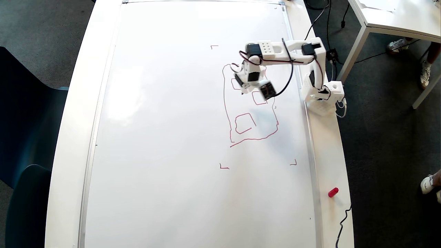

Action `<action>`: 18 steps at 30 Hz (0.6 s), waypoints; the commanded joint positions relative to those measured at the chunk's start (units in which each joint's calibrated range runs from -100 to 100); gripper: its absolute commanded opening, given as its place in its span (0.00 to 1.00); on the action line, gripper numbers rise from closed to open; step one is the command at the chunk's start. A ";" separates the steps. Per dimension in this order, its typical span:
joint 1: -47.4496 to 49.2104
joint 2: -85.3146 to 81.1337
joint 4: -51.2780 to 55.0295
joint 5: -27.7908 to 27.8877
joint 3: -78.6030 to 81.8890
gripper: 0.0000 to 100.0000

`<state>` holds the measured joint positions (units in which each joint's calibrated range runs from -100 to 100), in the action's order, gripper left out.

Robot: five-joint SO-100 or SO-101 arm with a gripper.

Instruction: Draw on a whiteboard a robot head using a pen attached to the gripper

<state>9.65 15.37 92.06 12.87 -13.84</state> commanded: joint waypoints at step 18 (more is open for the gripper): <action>0.40 15.02 -4.22 -3.75 -18.25 0.01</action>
<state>9.88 30.96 90.54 9.27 -30.65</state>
